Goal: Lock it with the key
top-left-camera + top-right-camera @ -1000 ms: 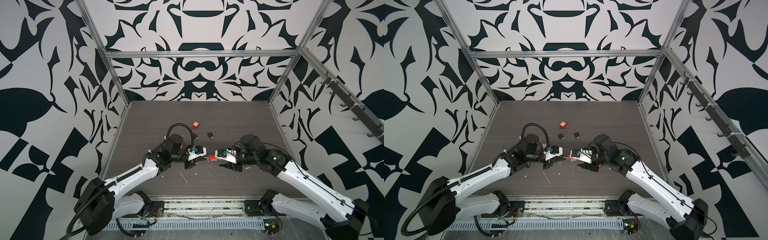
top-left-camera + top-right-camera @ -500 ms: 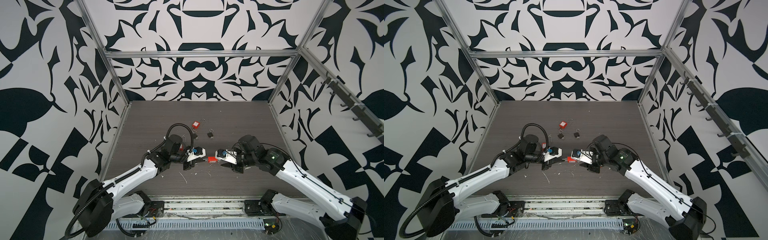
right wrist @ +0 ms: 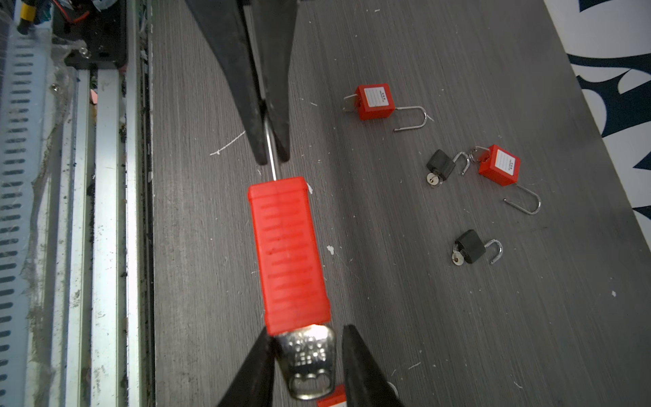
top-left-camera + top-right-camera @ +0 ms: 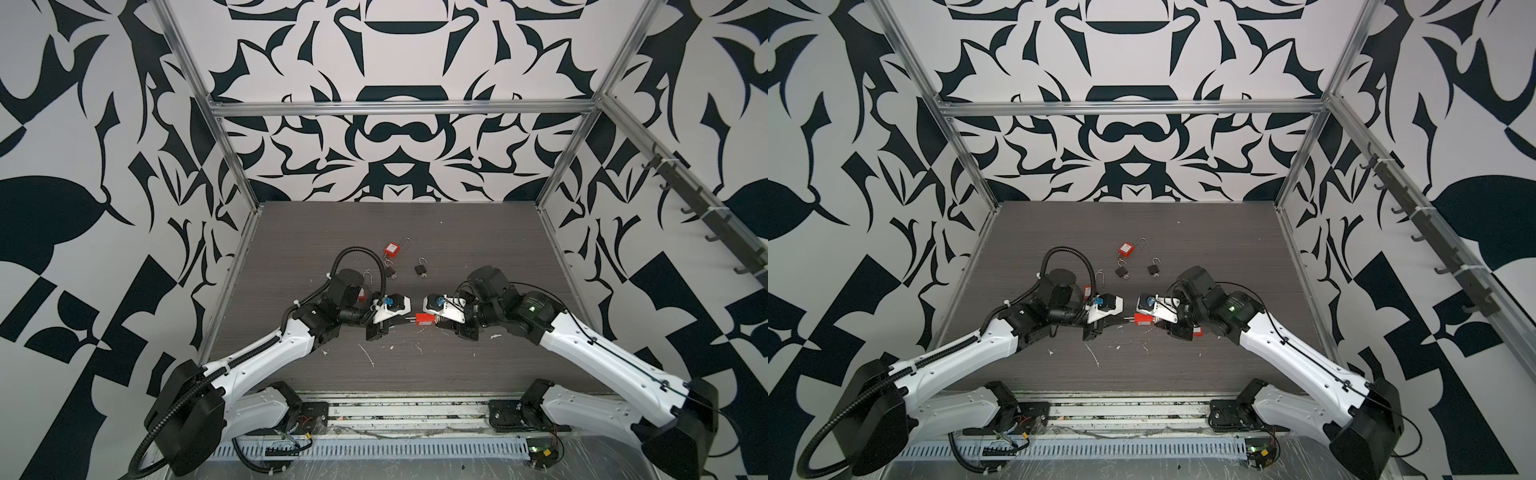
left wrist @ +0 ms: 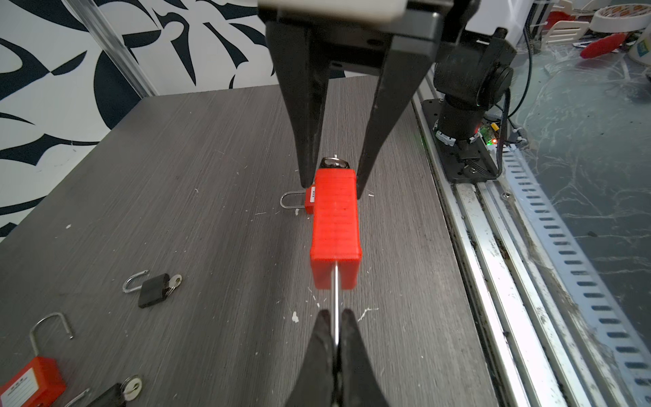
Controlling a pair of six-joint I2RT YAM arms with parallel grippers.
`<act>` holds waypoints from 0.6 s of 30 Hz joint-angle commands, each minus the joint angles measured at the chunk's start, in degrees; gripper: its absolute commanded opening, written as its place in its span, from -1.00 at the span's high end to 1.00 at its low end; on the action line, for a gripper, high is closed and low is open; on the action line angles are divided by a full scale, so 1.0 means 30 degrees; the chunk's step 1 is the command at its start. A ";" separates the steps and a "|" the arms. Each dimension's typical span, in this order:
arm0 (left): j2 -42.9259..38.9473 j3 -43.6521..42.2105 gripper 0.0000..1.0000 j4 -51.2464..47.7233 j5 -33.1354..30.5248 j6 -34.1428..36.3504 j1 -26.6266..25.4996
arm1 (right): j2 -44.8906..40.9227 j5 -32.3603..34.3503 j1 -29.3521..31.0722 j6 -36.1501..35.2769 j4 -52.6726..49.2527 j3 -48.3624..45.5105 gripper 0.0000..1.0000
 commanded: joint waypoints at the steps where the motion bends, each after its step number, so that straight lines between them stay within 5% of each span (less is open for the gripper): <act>1: -0.0180 0.0373 1.00 -0.0214 0.0705 0.0286 -0.0041 | 0.0068 -0.0066 0.0017 -0.0094 0.0483 0.0230 0.31; 6: -0.0070 0.0464 1.00 -0.0309 0.0566 0.0316 -0.0041 | -0.0624 0.0975 0.0031 -0.1310 0.1143 -0.0433 0.49; 12: -0.0060 0.0509 1.00 -0.0522 0.0449 0.0344 -0.0041 | -0.1968 0.1746 0.0046 -0.2025 0.0828 -0.1407 0.18; 18: 0.0158 0.0589 1.00 -0.0522 0.0637 0.0315 -0.0050 | -0.1743 0.0252 0.0038 -0.0840 -0.1471 0.0050 0.14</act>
